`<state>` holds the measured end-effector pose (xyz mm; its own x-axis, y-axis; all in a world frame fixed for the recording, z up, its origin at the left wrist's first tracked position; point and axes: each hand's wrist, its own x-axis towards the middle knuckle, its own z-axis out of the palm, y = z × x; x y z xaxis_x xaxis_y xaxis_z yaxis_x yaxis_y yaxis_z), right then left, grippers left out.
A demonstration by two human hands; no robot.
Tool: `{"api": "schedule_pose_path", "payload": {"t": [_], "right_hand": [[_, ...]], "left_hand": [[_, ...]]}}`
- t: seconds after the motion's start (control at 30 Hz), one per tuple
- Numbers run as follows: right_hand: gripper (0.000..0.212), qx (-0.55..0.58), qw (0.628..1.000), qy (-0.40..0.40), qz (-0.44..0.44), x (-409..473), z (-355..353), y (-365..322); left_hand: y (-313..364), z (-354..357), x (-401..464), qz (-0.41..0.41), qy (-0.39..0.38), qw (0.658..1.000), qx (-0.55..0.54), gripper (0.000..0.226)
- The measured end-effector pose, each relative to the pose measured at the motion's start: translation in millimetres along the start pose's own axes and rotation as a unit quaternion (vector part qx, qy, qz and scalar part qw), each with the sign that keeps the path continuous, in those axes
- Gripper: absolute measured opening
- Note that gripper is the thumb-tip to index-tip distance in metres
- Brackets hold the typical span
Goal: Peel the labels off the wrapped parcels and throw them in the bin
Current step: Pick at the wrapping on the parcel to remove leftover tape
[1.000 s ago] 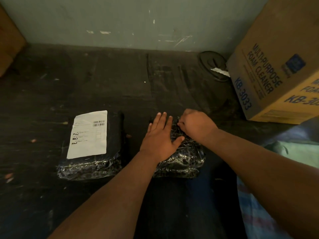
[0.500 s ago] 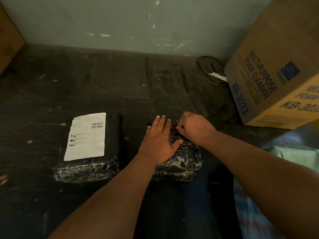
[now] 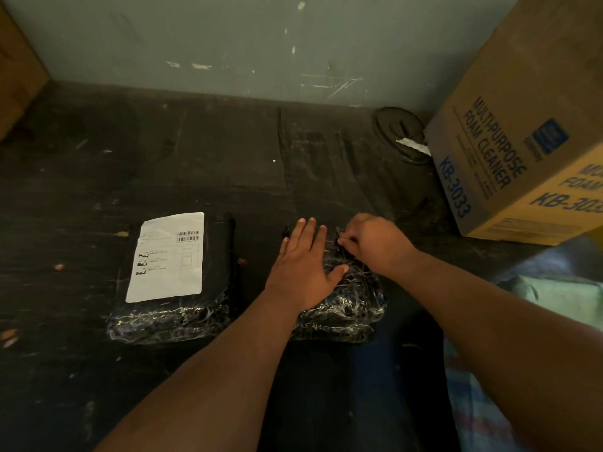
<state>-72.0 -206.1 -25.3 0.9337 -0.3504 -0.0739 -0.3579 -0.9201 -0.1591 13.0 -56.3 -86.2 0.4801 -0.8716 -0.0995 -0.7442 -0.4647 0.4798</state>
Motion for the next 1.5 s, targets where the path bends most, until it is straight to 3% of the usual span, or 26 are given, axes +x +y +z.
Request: {"api": "schedule_pose_path", "payload": {"t": [0.17, 0.3, 0.47, 0.77, 0.93, 1.27, 1.5], "right_hand": [[0.027, -0.059, 0.998, 0.009, 0.021, 7.3, 8.4, -10.4], [0.023, 0.021, 0.997, 0.032, 0.073, 9.1, 2.8, -4.6], [0.018, 0.088, 0.994, 0.014, 0.063, 0.1, -4.5, 2.8], [0.021, -0.037, 0.999, 0.026, 0.019, 2.4, 5.4, -6.9], [0.025, -0.043, 0.998, 0.038, 0.036, 5.5, 9.5, -11.6], [0.013, 0.082, 0.993, 0.014, 0.088, 4.2, -5.4, -3.4], [0.021, -0.048, 0.998, 0.009, 0.032, 4.8, 1.4, -12.9]], "left_hand": [[-0.3, 0.7, 2.9, -0.002, -0.001, 1.0, -0.002, 0.088], [0.3, -0.8, 1.4, -0.002, -0.004, 1.0, -0.001, 0.089], [-0.6, 0.5, 0.4, -0.001, 0.001, 1.0, -0.006, 0.089], [0.6, 0.7, -0.4, -0.006, 0.002, 1.0, -0.012, 0.089], [2.0, -0.1, 1.6, -0.007, 0.002, 1.0, -0.012, 0.087], [0.7, -1.6, -0.7, -0.006, -0.005, 1.0, 0.003, 0.089], [1.3, -1.2, -0.6, -0.007, -0.006, 1.0, -0.004, 0.088]]}}
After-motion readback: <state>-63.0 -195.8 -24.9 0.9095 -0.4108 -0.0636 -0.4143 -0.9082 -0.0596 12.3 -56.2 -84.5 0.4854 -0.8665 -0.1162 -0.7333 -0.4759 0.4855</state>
